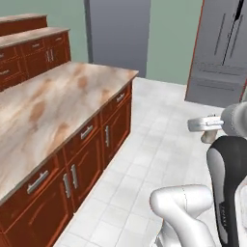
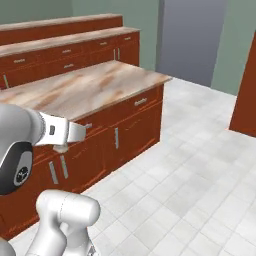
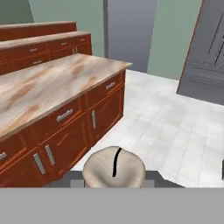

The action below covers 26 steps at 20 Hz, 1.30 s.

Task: Get the candle and the beer from the cabinet and move them to the dining counter.

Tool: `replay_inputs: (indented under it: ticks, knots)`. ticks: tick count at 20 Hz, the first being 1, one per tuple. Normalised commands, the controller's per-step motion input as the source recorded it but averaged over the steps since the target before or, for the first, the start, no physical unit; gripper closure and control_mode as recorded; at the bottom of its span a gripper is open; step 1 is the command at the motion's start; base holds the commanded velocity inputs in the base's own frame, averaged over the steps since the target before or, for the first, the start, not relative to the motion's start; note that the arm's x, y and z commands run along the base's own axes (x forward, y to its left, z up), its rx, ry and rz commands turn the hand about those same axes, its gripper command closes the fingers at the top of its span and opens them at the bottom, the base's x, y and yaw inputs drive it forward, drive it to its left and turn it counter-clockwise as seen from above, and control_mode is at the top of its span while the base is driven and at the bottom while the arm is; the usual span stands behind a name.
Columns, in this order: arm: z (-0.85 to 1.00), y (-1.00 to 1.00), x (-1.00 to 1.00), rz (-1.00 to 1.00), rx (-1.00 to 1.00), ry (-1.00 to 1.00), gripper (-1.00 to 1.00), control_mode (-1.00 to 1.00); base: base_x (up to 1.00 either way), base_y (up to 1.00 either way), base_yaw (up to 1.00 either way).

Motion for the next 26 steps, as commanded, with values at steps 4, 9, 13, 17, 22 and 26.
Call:
replay_inputs:
  ticks: [4,9,13,17,22,26]
  knots:
    - [0.00,0.00,0.00,0.00,0.00,0.00,1.00,1.00,0.02,0.16,0.58]
    - [0.00,0.00,0.00,0.00,0.00,0.00,1.00,1.00,-0.01,0.37,0.77]
    - [0.00,0.00,0.00,0.00,0.00,0.00,1.00,1.00,-0.10,0.07,1.00]
    - [0.00,0.00,0.00,0.00,0.00,0.00,1.00,1.00,-0.11,0.03,1.00]
    - [0.00,0.00,0.00,0.00,0.00,0.00,1.00,1.00,0.10,0.33,0.85]
    - [0.00,0.00,0.00,0.00,0.00,0.00,1.00,1.00,0.85,0.55,0.40]
